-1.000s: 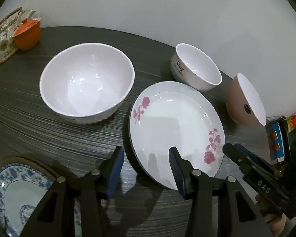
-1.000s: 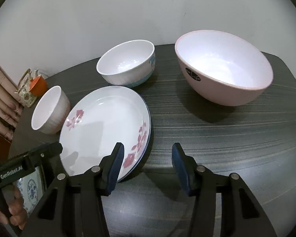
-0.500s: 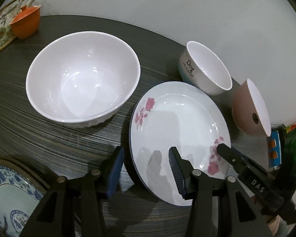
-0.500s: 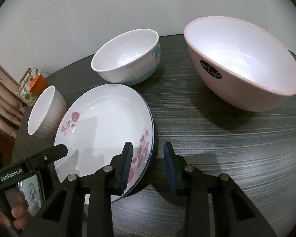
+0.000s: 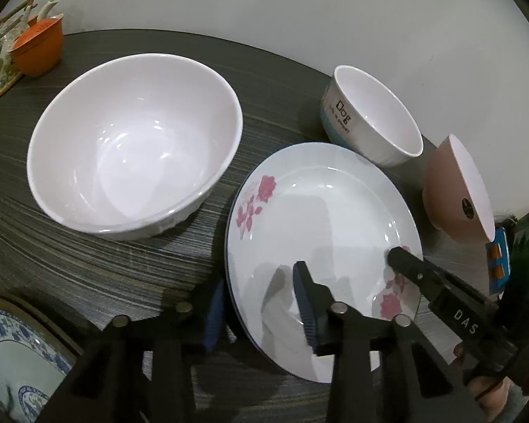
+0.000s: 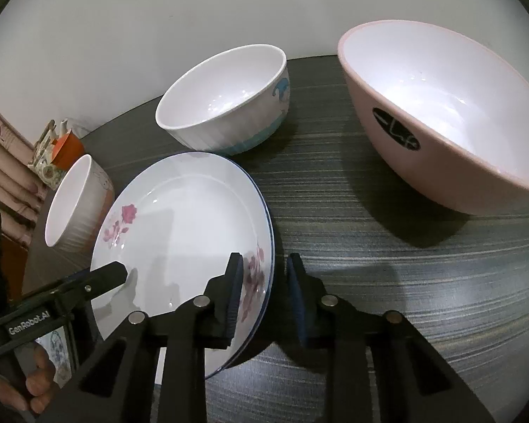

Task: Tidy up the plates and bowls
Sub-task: 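Move the left tool to the pink-flowered white plate and grip its rim, then close the right tool on the pink-flowered plate rim beside the left tool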

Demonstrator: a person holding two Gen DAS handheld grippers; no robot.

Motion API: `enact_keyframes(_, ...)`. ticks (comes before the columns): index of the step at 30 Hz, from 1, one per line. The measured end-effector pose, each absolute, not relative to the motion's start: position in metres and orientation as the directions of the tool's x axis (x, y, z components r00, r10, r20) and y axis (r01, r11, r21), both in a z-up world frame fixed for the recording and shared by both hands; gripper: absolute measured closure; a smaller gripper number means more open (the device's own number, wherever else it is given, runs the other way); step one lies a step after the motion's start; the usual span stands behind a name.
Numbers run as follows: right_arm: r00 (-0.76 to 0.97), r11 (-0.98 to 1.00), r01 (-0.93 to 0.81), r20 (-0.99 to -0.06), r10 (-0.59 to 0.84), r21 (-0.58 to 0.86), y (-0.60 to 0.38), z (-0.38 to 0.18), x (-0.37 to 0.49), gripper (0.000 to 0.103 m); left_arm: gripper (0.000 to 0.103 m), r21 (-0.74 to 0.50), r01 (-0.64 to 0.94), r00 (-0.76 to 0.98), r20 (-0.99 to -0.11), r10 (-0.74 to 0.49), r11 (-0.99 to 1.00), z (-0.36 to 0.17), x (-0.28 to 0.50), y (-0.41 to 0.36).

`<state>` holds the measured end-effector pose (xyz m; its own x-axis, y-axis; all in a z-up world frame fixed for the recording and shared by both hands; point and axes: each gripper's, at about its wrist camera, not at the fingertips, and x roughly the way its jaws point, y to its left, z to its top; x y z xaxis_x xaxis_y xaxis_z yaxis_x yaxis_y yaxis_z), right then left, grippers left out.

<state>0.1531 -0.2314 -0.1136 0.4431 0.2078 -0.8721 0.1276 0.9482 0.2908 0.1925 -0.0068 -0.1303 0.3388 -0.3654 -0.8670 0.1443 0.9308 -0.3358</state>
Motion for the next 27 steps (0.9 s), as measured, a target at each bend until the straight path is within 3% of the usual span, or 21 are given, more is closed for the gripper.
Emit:
enact_keyframes(3, 0.442, 0.949, 0.111, -0.870, 0.219, 0.295, -0.233, -0.114, 0.154, 0.088, 0.073, -0.320, 0.146, 0.343, -0.871, -0.351, 0.936, -0.131, 0.195, -0.007)
enact_keyframes(8, 0.442, 0.952, 0.103, -0.870, 0.217, 0.290, -0.231, -0.113, 0.155, 0.088, 0.082, -0.296, 0.159, 0.358, -0.872, -0.334, 0.942, -0.133, 0.191, -0.010)
enact_keyframes(27, 0.447, 0.950, 0.102, -0.867, 0.221, 0.295, -0.219, -0.093, 0.126, 0.090, 0.083, -0.295, 0.180, 0.369, -0.864, -0.342, 0.938, -0.118, 0.167, -0.004)
